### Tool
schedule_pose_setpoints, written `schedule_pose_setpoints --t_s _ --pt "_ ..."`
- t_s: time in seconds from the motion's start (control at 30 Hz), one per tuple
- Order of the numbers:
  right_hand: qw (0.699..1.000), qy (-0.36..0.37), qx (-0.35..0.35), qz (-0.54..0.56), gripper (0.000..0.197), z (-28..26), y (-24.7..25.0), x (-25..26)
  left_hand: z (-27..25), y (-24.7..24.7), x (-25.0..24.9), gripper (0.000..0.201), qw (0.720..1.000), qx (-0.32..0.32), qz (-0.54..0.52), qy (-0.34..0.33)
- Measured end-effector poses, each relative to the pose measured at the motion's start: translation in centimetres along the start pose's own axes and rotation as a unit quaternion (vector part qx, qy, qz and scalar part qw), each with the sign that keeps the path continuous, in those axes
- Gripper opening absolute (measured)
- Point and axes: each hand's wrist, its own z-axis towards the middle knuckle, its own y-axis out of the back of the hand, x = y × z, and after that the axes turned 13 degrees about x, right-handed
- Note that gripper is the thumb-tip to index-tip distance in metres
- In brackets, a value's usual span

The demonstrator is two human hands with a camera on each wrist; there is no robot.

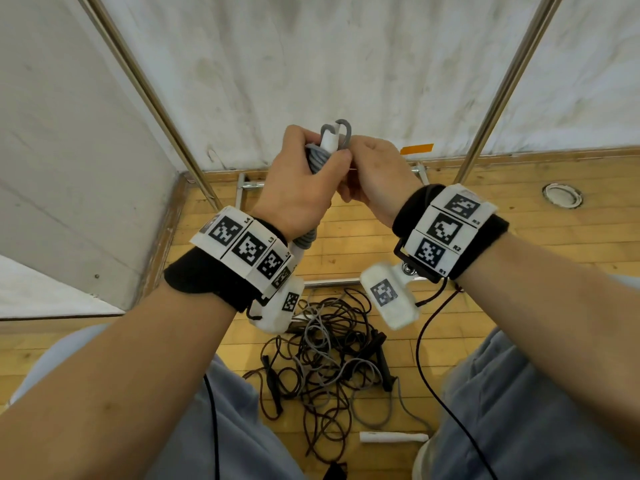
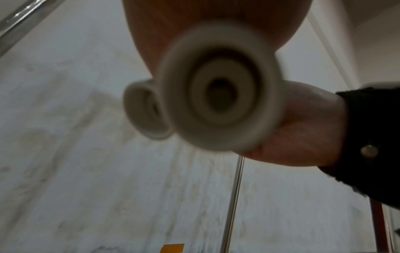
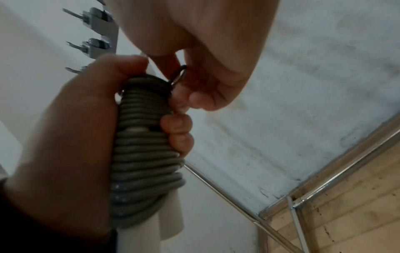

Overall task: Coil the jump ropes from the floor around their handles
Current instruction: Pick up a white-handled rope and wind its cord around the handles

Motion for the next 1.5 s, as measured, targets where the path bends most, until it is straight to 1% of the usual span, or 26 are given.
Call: schedule_pose_setpoints --t_s 0.1,0.2,0.27,0.4,0.47,0.53,0.63,0.73,0.83,0.93,1.0,1.07,1.1,1.17,1.23,1.33,1.43,1.5 --pt "0.999 0.027 -0.018 -0.020 0.033 -0.2 0.4 0.7 -0.3 -0.2 -0.9 0.022 0.999 -0.004 -0.031 0.003" --pt "0.998 0.040 -0.041 -0.022 0.032 -0.3 0.6 1.2 -0.6 -0.6 -1.7 0.022 0.998 -0.028 -0.053 -0.001" --pt "0.997 0.042 -0.057 -0.024 0.031 -0.4 0.6 1.3 -0.9 -0.8 -2.0 0.021 0.998 -0.031 -0.060 -0.002" --pt "0.995 0.037 -0.092 -0.019 0.038 -0.5 1.0 1.4 -1.2 -1.0 -2.4 0.021 0.998 -0.013 -0.062 0.004" --pt "0.995 0.038 -0.094 -0.011 0.044 -0.4 1.2 1.4 -1.3 -1.1 -2.6 0.021 0.997 0.003 -0.070 0.011" --pt "0.995 0.044 -0.090 -0.015 0.040 -0.4 1.4 1.5 -1.4 -1.0 -2.7 0.021 0.997 0.011 -0.081 0.016" --pt "0.993 0.056 -0.076 -0.065 0.029 -0.3 1.5 1.6 -1.5 -0.7 -2.7 0.021 0.996 0.022 -0.086 0.013" --pt "0.990 0.058 -0.067 -0.108 0.033 -0.4 1.8 1.4 -1.8 -0.5 -2.6 0.023 0.995 0.033 -0.090 0.016" --pt "0.988 0.049 -0.073 -0.126 0.024 -0.4 2.0 1.4 -2.1 -0.7 -2.5 0.027 0.994 0.046 -0.094 0.014" --pt "0.984 0.032 -0.087 -0.155 0.022 -0.2 2.0 1.7 -2.3 -0.8 -2.5 0.029 0.991 0.065 -0.118 0.000" --pt "0.988 0.041 -0.080 -0.128 0.029 -0.3 1.9 2.1 -2.4 -0.6 -2.6 0.032 0.981 0.083 -0.176 -0.008" --pt "0.991 0.052 -0.079 -0.092 0.039 -0.5 1.7 2.5 -2.3 -0.4 -2.8 0.035 0.960 0.111 -0.258 -0.006" --pt "0.992 0.056 -0.077 -0.080 0.039 -0.6 1.6 2.6 -2.3 -0.3 -2.8 0.037 0.952 0.118 -0.281 -0.005" --pt "0.994 0.059 -0.069 -0.055 0.035 -0.6 1.3 2.8 -2.2 -0.2 -2.7 0.039 0.959 0.107 -0.264 -0.003" --pt "0.996 0.060 -0.054 -0.024 0.033 -0.7 0.9 2.9 -2.1 -0.1 -2.4 0.034 0.973 0.085 -0.216 0.001" --pt "0.997 0.069 -0.036 0.010 0.035 -1.0 0.9 2.7 -2.0 -0.2 -2.3 0.025 0.980 0.070 -0.185 0.000" --pt "0.997 0.056 -0.045 0.016 0.035 -1.0 1.1 2.3 -2.0 -0.3 -2.3 0.024 0.983 0.075 -0.165 -0.013" --pt "0.996 0.038 -0.067 0.032 0.035 -0.9 1.3 2.1 -2.2 -0.4 -2.4 0.024 0.985 0.080 -0.152 -0.022"
